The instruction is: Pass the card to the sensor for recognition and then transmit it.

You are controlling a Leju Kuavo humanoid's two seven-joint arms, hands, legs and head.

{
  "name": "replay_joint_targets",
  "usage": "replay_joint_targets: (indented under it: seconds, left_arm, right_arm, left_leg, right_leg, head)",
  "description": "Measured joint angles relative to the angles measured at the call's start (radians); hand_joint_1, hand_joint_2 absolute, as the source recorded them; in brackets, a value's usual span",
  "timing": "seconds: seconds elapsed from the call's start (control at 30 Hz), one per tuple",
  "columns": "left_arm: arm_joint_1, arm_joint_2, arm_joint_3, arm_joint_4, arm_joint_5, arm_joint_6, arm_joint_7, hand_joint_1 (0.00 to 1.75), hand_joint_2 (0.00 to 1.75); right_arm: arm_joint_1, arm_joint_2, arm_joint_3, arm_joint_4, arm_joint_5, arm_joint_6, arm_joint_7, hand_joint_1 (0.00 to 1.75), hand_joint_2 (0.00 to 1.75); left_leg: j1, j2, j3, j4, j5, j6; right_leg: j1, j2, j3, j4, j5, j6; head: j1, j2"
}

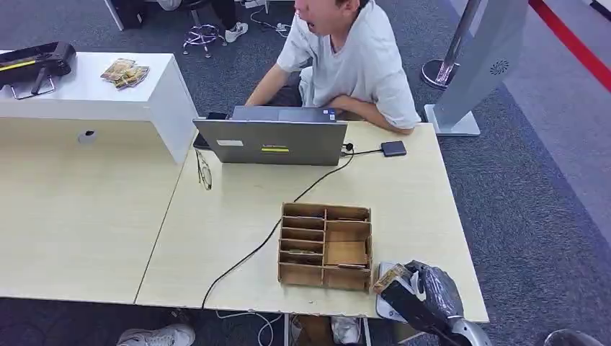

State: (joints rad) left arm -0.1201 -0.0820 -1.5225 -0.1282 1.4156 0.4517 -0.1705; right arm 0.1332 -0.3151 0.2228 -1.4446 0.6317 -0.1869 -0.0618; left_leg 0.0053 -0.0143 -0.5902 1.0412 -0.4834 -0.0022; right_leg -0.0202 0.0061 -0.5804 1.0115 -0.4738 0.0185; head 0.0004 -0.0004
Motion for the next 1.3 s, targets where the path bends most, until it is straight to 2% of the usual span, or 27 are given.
replay_joint_targets:
  seconds: [0.87, 1.3]
  left_arm:
    - [0.0, 0.0, 0.0, 0.0, 0.001, 0.0, 0.0, 0.0, 0.0]
    - [0.0, 0.0, 0.0, 0.0, 0.002, -0.005, 0.001, 0.0, 0.0]
  right_arm:
    - [-0.001, 0.007, 0.01, 0.004, 0.009, -0.009, 0.007, 1.75, 1.75]
    - [-0.002, 0.008, 0.023, 0.005, 0.094, -0.052, 0.058, 1.75, 1.75]
  left_leg:
    - [0.0, 0.0, 0.0, 0.0, 0.0, 0.0]
    - [0.0, 0.0, 0.0, 0.0, 0.0, 0.0]
  right_leg:
    - [0.0, 0.0, 0.0, 0.0, 0.0, 0.0]
    - [0.0, 0.0, 0.0, 0.0, 0.0, 0.0]
  head:
    - [0.0, 0.0]
    - [0.0, 0.0]
